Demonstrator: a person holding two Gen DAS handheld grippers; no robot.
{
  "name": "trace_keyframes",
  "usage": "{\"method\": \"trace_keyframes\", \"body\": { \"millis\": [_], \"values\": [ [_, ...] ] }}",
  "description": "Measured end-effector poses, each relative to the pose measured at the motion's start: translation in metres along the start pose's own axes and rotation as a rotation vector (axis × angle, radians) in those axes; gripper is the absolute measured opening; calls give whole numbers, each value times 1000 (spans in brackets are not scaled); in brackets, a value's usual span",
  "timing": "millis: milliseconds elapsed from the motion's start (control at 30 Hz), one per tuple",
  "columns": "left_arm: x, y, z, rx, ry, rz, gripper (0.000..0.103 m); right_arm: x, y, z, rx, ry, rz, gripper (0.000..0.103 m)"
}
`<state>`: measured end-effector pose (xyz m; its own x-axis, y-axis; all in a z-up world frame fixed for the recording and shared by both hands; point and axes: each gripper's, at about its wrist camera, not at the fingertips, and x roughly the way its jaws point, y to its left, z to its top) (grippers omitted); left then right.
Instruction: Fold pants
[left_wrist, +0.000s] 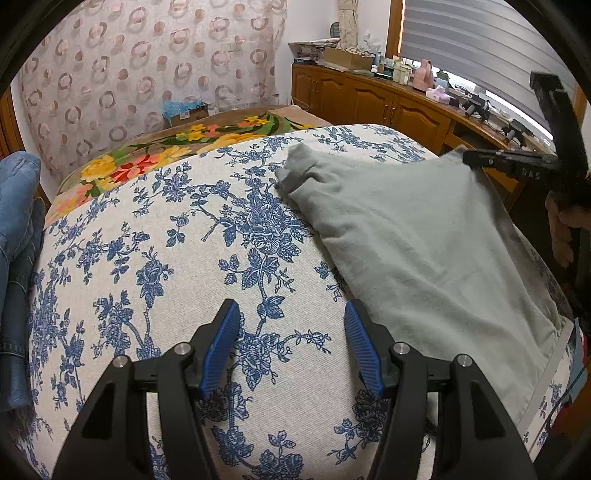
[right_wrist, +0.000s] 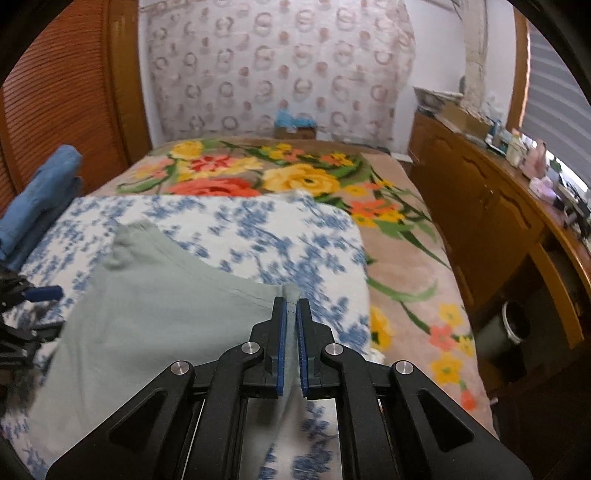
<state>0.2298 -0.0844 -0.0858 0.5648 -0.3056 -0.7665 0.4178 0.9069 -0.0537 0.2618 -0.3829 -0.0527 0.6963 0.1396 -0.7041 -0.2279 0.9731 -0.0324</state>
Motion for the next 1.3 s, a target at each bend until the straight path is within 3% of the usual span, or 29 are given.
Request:
{"method": "trace_keyframes", "body": {
  "millis": [133,467,700,1000,1300],
  "values": [
    [0,0,0,1,0,1,59,3,-2,-5,25,15,3,3],
    [-2,2,-1,-3,-7,22,59,-18,4,-15,35,-8,27,20],
    [-25,-4,-4,-2,-48,20,59,-46,20,-29,18,-32,42,30],
    [-55,-31,-15,19,-71,20,59,-82,35,-54,4,-63,55,44],
    [-72,-58,-37,34,-64,6,59,-106,43,-85,13,-63,72,48]
  ]
}}
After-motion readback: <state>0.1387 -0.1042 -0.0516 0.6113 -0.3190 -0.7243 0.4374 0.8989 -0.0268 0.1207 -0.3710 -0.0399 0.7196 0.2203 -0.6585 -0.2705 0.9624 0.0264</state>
